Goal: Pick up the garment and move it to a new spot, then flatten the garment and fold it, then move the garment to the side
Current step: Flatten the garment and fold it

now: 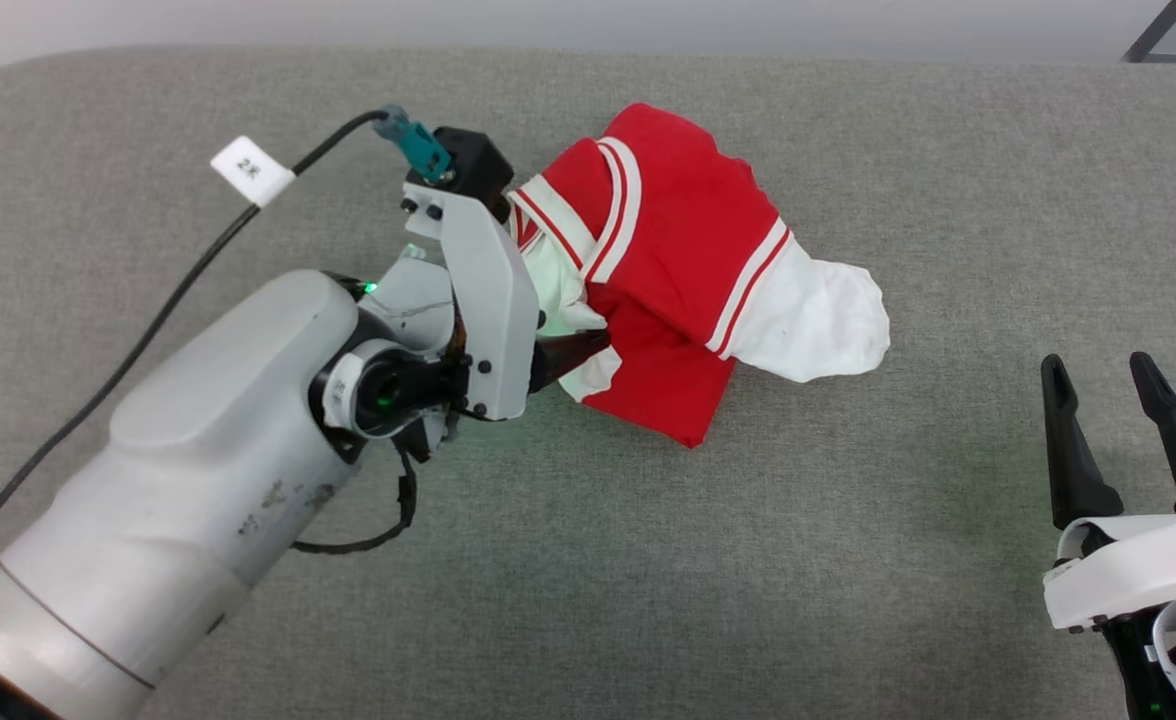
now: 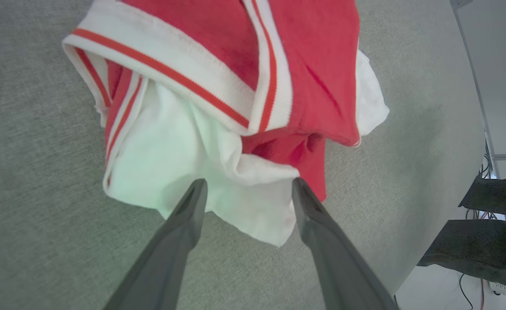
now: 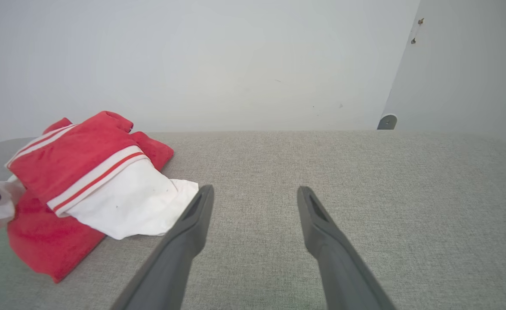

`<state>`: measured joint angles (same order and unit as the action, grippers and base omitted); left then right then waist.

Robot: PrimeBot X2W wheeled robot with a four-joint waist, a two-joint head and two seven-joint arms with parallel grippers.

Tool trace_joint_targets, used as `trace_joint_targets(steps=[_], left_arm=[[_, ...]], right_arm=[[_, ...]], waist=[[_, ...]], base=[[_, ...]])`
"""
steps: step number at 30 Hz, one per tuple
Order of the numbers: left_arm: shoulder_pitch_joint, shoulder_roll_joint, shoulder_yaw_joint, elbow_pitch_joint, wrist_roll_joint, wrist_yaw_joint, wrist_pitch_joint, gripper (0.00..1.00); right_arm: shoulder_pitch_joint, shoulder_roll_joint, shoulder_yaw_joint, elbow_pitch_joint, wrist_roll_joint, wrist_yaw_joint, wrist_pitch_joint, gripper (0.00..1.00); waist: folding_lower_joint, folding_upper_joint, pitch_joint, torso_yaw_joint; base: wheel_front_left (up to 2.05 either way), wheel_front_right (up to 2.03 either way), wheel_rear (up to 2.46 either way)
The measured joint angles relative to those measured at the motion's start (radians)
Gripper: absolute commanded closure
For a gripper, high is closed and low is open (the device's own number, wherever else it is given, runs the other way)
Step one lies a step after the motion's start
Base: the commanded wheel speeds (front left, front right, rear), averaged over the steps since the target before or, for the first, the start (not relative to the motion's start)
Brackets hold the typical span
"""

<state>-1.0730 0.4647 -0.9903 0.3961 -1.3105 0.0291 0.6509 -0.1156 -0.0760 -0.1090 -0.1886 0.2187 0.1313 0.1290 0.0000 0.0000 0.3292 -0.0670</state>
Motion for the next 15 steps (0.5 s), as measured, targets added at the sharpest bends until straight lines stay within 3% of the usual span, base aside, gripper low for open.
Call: trace_joint_targets(steps=[13, 14, 15], left_arm=[[-0.003, 0.004, -0.001, -0.026, 0.020, 0.061, -0.013, 0.00], [-0.003, 0.004, -0.001, -0.023, 0.021, 0.064, -0.015, 0.14], [-0.003, 0.004, 0.000, -0.020, 0.022, 0.065, -0.020, 0.45]], right_arm=[[-0.002, 0.005, 0.008, 0.009, 0.002, 0.000, -0.016, 0.00], [-0.003, 0.005, 0.009, 0.011, 0.002, 0.000, -0.016, 0.00], [-0.003, 0.006, 0.009, 0.012, 0.003, 0.000, -0.016, 0.00]], waist=[[0.0000, 0.0000, 0.020, -0.018], [0.0000, 0.0000, 0.021, -0.019], [0.0000, 0.0000, 0.021, -0.019]], base=[[0.00, 0.00, 0.00], [0.00, 0.00, 0.00], [0.00, 0.00, 0.00]])
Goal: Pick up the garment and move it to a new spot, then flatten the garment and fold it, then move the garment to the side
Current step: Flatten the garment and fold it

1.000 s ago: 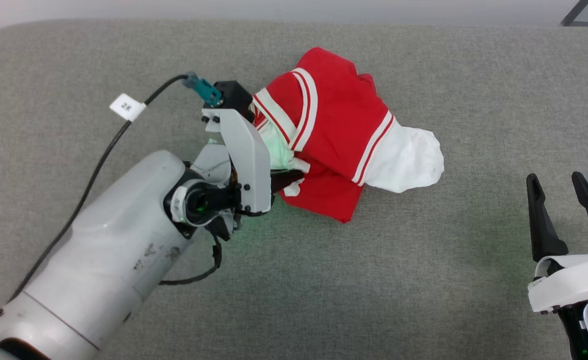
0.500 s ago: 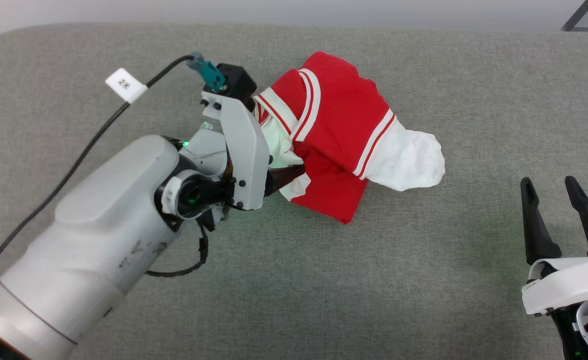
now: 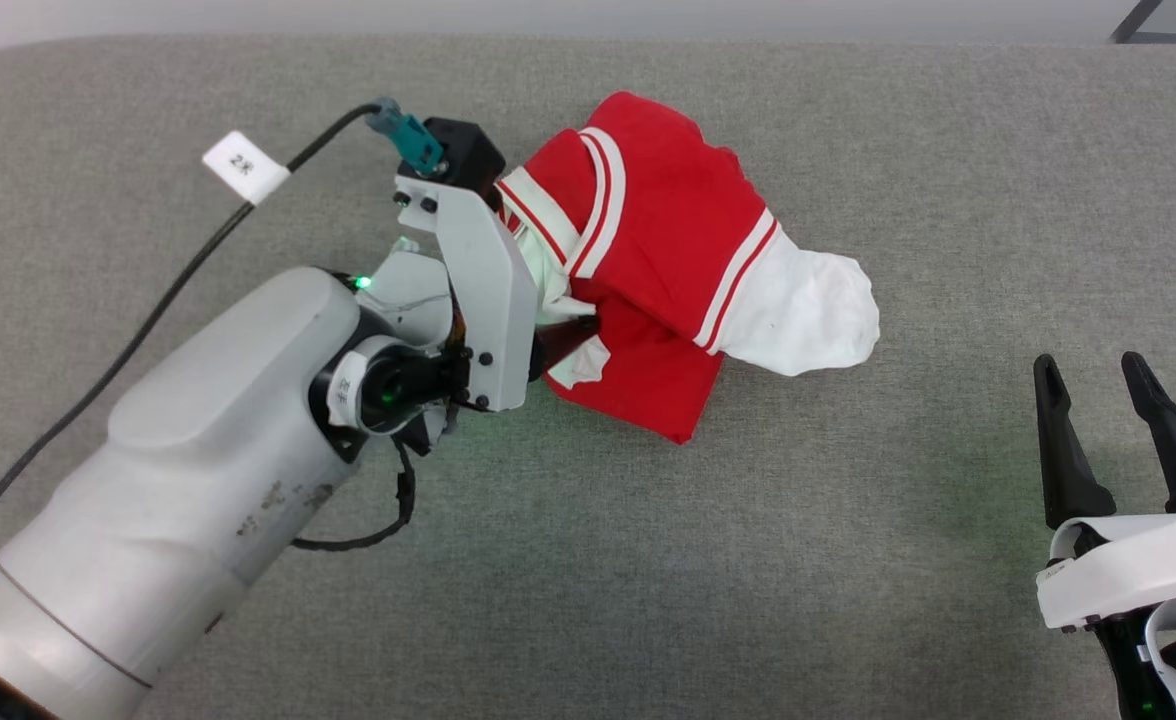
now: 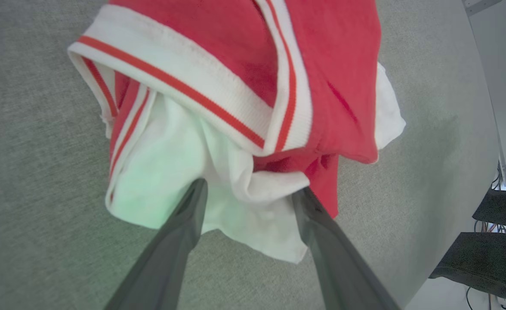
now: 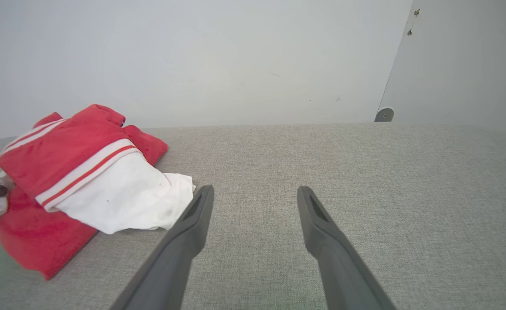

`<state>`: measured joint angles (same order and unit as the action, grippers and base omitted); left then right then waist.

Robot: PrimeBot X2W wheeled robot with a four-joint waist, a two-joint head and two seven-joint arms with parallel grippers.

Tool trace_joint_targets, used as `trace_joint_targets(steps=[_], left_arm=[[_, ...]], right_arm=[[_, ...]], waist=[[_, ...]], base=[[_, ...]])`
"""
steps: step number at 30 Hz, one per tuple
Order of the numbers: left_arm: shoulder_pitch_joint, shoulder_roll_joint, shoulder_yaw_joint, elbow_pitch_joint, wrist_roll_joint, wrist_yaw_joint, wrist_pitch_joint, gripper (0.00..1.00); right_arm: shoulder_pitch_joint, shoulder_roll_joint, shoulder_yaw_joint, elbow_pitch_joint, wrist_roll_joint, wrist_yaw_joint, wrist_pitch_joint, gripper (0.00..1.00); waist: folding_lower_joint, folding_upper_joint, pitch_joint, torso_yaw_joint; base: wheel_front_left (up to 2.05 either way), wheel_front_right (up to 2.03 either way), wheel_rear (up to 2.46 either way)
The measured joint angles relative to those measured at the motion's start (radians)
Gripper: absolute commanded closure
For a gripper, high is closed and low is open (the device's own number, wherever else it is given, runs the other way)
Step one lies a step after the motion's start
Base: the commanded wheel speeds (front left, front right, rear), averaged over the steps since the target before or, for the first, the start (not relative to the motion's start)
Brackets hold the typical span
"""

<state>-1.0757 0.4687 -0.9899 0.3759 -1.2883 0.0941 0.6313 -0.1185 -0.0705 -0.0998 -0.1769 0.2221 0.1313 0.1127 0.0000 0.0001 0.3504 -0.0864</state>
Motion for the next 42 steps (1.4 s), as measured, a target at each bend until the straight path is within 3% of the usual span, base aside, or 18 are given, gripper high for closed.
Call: trace_joint_targets(steps=[3, 11, 17, 22, 26, 28, 30, 31, 32, 33, 42], left_arm=[[0.000, 0.001, 0.006, 0.007, 0.000, 0.000, -0.009, 1.00], [0.012, 0.018, 0.041, -0.030, -0.039, -0.011, -0.012, 1.00], [0.023, 0.089, 0.086, -0.034, -0.050, 0.002, -0.038, 1.00], [0.036, 0.170, 0.101, 0.025, -0.032, -0.010, -0.065, 1.00], [0.039, 0.175, 0.102, 0.118, -0.018, -0.036, -0.097, 1.00], [0.035, 0.163, 0.104, 0.169, -0.015, -0.050, -0.108, 0.75], [0.029, 0.151, 0.103, 0.219, -0.014, -0.061, -0.109, 0.69], [0.026, 0.145, 0.100, 0.243, -0.012, -0.068, -0.113, 0.62], [0.023, 0.140, 0.100, 0.266, -0.007, -0.072, -0.121, 0.46], [0.017, 0.135, 0.099, 0.290, -0.003, -0.077, -0.129, 0.01], [-0.005, 0.114, 0.101, 0.444, 0.022, -0.136, -0.208, 0.00]], right_arm=[[0.000, 0.000, -0.002, 0.001, 0.001, 0.000, -0.001, 0.00], [0.000, 0.000, -0.006, -0.001, -0.002, 0.000, 0.008, 0.00], [0.000, -0.007, -0.007, -0.010, -0.003, 0.000, 0.020, 0.00], [0.002, -0.020, -0.015, -0.023, -0.003, 0.000, 0.030, 0.00], [0.003, -0.024, -0.016, -0.035, -0.004, 0.000, 0.044, 0.00], [0.003, -0.026, -0.015, -0.041, -0.005, 0.000, 0.050, 0.00], [0.002, -0.030, -0.012, -0.045, -0.005, 0.000, 0.056, 0.00], [0.002, -0.032, -0.011, -0.048, -0.005, 0.000, 0.057, 0.00], [0.001, -0.033, -0.010, -0.050, -0.005, 0.000, 0.060, 0.00], [0.001, -0.034, -0.010, -0.052, -0.005, 0.000, 0.061, 0.00], [0.003, -0.054, 0.006, -0.053, -0.012, 0.000, 0.075, 0.00]], waist=[[0.0000, 0.0000, 0.000, 0.001], [0.0000, -0.0001, -0.007, 0.020], [0.0000, 0.0000, -0.013, 0.038], [0.0000, 0.0000, -0.007, 0.045], [0.0000, 0.0000, 0.002, 0.049], [0.0000, 0.0000, 0.007, 0.049], [0.0000, 0.0000, 0.012, 0.047], [0.0000, 0.0000, 0.014, 0.046], [0.0000, 0.0000, 0.017, 0.044], [0.0000, 0.0000, 0.018, 0.042], [0.0000, 0.0000, 0.011, 0.038]], base=[[0.00, 0.00, 0.00], [0.00, 0.00, 0.00], [0.00, 0.00, 0.00], [0.00, 0.00, 0.00], [0.00, 0.00, 0.00], [0.00, 0.00, 0.00], [0.00, 0.00, 0.00], [0.00, 0.00, 0.00], [0.00, 0.00, 0.00], [0.00, 0.00, 0.00], [0.00, 0.00, 0.00]])
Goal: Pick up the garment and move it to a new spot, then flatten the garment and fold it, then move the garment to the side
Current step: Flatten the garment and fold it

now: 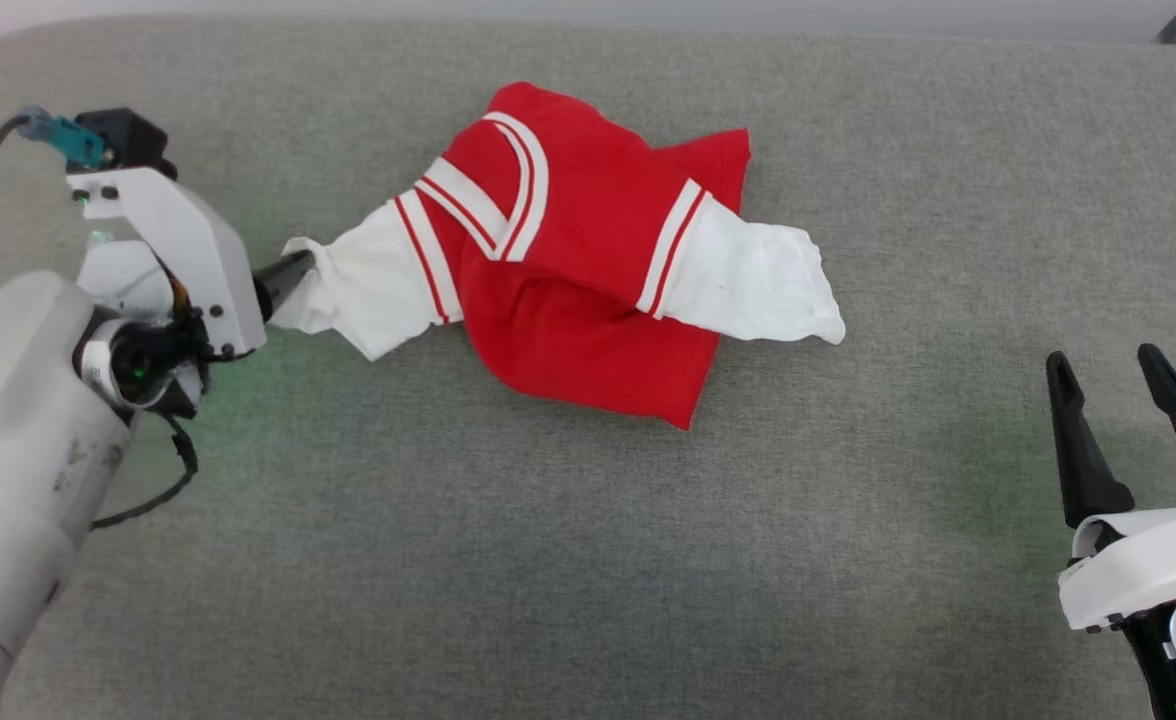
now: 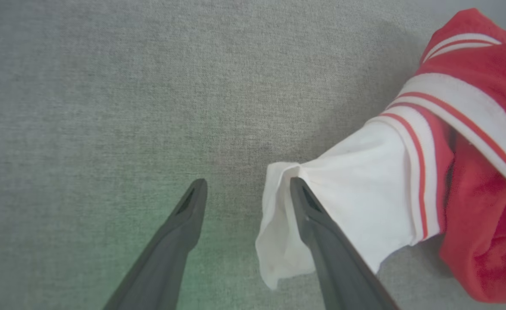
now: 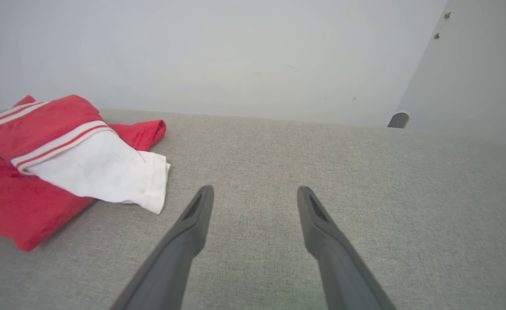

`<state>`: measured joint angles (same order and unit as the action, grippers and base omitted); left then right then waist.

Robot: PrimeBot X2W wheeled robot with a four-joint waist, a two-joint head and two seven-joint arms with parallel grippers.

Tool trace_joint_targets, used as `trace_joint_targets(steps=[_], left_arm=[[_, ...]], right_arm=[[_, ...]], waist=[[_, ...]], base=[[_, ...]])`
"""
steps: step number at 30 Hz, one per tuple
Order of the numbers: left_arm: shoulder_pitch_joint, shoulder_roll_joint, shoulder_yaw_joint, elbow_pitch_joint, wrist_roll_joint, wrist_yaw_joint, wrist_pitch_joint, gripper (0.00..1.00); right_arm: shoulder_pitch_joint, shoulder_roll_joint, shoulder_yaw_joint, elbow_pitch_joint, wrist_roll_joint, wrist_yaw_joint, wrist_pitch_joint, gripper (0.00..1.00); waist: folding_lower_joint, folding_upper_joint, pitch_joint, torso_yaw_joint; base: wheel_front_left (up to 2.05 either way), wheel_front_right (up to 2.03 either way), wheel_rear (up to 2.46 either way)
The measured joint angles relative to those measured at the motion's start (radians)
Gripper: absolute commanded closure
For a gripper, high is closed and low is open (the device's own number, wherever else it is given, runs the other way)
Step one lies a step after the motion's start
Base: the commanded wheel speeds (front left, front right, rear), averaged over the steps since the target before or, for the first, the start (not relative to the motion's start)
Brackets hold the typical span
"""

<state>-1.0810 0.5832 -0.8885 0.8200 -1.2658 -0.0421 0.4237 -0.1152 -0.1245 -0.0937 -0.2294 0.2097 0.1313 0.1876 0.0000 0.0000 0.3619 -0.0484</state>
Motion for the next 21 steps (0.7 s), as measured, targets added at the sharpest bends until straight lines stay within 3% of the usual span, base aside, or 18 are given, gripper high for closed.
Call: trace_joint_targets(steps=[7, 12, 15, 21], left_arm=[[0.006, 0.000, 0.008, 0.011, 0.030, -0.036, -0.137, 0.00], [0.082, -0.012, 0.009, -0.056, 0.056, -0.044, -0.282, 0.00], [0.138, -0.024, 0.001, -0.116, 0.089, -0.022, -0.382, 0.00], [0.257, -0.039, 0.000, -0.270, 0.158, 0.075, -0.599, 0.00]], right_arm=[[-0.011, -0.090, 0.100, 0.008, -0.002, 0.000, 0.038, 0.00], [-0.051, -0.207, 0.210, 0.019, 0.001, 0.000, 0.088, 0.00], [-0.086, -0.288, 0.267, 0.025, 0.012, 0.000, 0.123, 0.00], [-0.182, -0.439, 0.388, 0.025, 0.052, 0.000, 0.196, 0.00]], waist=[[0.0000, 0.0000, -0.027, 0.028], [0.0000, 0.0000, -0.046, 0.061], [0.0000, 0.0000, -0.055, 0.088], [0.0000, 0.0000, -0.065, 0.153]], base=[[0.00, 0.00, 0.00], [0.00, 0.00, 0.00], [0.00, 0.00, 0.00], [0.00, 0.00, 0.00]])
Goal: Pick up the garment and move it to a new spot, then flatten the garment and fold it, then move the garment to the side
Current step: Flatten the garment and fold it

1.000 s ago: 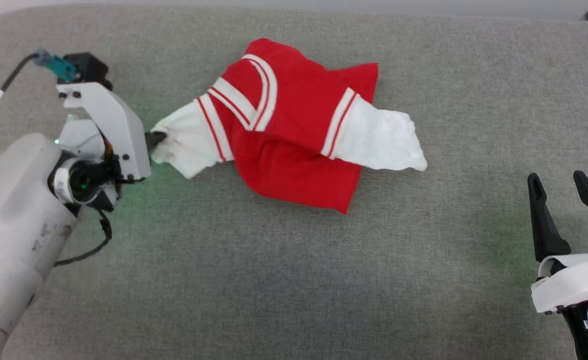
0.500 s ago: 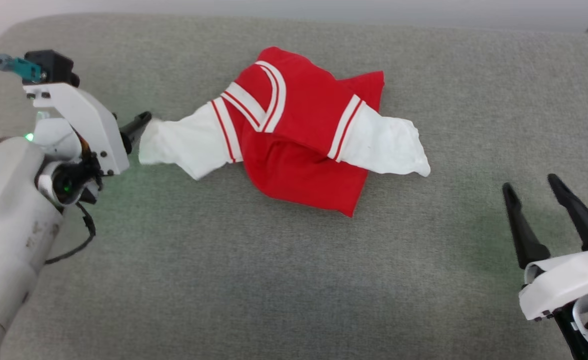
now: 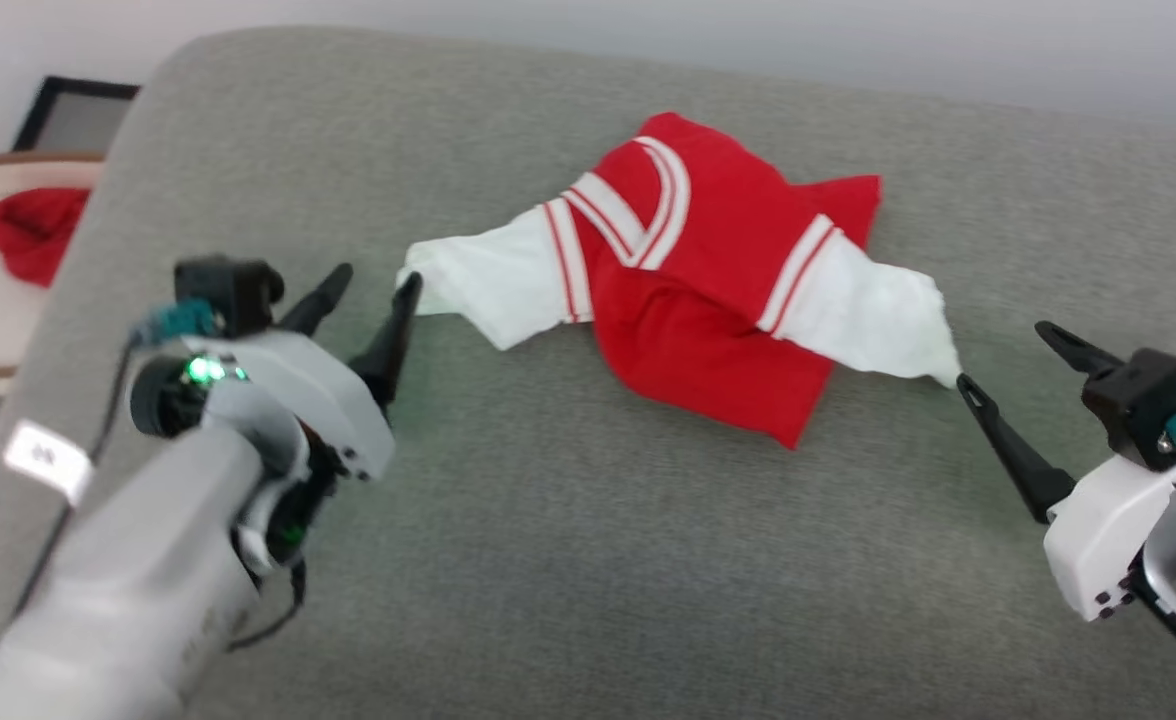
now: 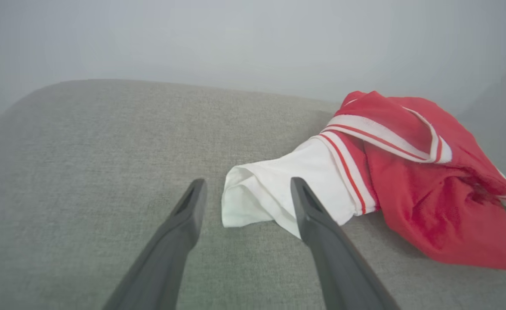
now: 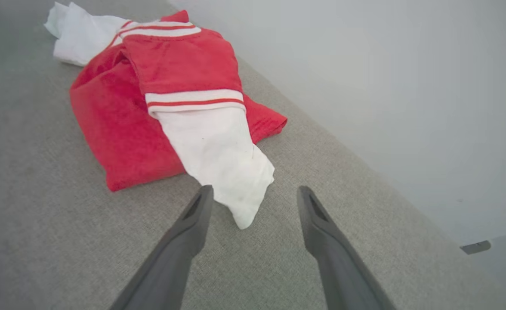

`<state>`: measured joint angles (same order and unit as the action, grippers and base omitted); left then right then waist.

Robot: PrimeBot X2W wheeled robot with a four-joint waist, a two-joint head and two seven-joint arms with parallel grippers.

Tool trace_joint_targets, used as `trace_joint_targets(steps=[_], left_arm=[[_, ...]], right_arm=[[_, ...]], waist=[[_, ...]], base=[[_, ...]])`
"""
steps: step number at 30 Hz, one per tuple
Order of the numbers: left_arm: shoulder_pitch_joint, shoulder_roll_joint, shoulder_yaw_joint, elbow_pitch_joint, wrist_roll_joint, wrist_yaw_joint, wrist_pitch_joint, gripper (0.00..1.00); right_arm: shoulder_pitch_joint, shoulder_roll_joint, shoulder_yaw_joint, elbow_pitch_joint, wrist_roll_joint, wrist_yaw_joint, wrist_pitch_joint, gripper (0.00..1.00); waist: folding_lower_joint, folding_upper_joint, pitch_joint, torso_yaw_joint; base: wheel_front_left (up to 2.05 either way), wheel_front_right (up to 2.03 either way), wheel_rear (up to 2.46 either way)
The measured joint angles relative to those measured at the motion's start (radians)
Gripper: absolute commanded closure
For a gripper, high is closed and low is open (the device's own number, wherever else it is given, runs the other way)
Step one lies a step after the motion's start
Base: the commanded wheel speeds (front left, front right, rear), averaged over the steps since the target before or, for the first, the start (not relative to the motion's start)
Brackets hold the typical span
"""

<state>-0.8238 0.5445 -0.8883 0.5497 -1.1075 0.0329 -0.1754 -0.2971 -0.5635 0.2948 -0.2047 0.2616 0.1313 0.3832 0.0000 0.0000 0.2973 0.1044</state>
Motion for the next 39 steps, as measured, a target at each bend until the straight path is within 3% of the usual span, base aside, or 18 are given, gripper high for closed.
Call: trace_joint_targets(steps=[6, 9, 13, 17, 28, 29, 30, 31, 32, 39], left_arm=[[0.118, 0.004, 0.032, -0.179, 0.115, 0.138, -0.082, 0.00], [0.186, -0.011, 0.128, -0.298, 0.204, 0.193, -0.086, 0.00], [0.318, -0.061, 0.256, -0.435, 0.335, 0.224, -0.088, 0.00], [0.419, -0.117, 0.377, -0.515, 0.434, 0.221, -0.089, 0.00], [0.521, -0.255, 0.547, -0.537, 0.552, 0.102, -0.089, 0.00], [0.523, -0.263, 0.556, -0.535, 0.559, 0.093, -0.089, 0.00], [0.525, -0.270, 0.565, -0.531, 0.566, 0.084, -0.089, 0.00], [0.529, -0.277, 0.573, -0.528, 0.573, 0.078, -0.089, 0.00], [0.532, -0.283, 0.581, -0.526, 0.578, 0.071, -0.089, 0.00], [0.566, -0.306, 0.627, -0.510, 0.601, 0.038, -0.089, 0.00]], right_arm=[[-0.105, -0.120, 0.125, 0.043, 0.058, 0.000, 0.050, 0.00], [-0.139, -0.171, 0.174, 0.074, 0.086, 0.000, 0.068, 0.00], [-0.172, -0.233, 0.231, 0.106, 0.109, 0.000, 0.085, 0.00], [-0.211, -0.276, 0.288, 0.120, 0.116, 0.000, 0.094, 0.00], [-0.288, -0.327, 0.388, 0.147, 0.116, 0.000, 0.088, 0.00], [-0.290, -0.328, 0.393, 0.149, 0.116, 0.000, 0.085, 0.20], [-0.293, -0.328, 0.396, 0.151, 0.116, 0.000, 0.081, 0.20], [-0.296, -0.326, 0.397, 0.155, 0.116, 0.000, 0.076, 0.63], [-0.300, -0.322, 0.395, 0.161, 0.117, 0.000, 0.074, 0.97], [-0.256, -0.264, 0.276, 0.208, 0.157, 0.000, 0.029, 1.00]], waist=[[0.0000, 0.0000, 0.006, 0.069], [0.0001, 0.0000, 0.015, 0.102], [0.0000, 0.0000, 0.034, 0.140], [0.0000, 0.0000, 0.062, 0.166], [0.0000, 0.0000, 0.123, 0.212], [0.0000, 0.0000, 0.125, 0.214], [0.0000, 0.0000, 0.126, 0.215], [0.0000, 0.0000, 0.126, 0.214], [0.0000, 0.0000, 0.125, 0.213], [0.0000, 0.0000, 0.104, 0.190]], base=[[0.00, 0.00, 0.00], [0.00, 0.00, 0.00], [0.00, 0.00, 0.00], [0.00, 0.00, 0.00], [0.00, 0.00, 0.00], [0.00, 0.00, 0.00], [0.00, 0.00, 0.00], [0.00, 0.00, 0.00], [0.00, 0.00, 0.00], [0.00, 0.00, 0.00]])
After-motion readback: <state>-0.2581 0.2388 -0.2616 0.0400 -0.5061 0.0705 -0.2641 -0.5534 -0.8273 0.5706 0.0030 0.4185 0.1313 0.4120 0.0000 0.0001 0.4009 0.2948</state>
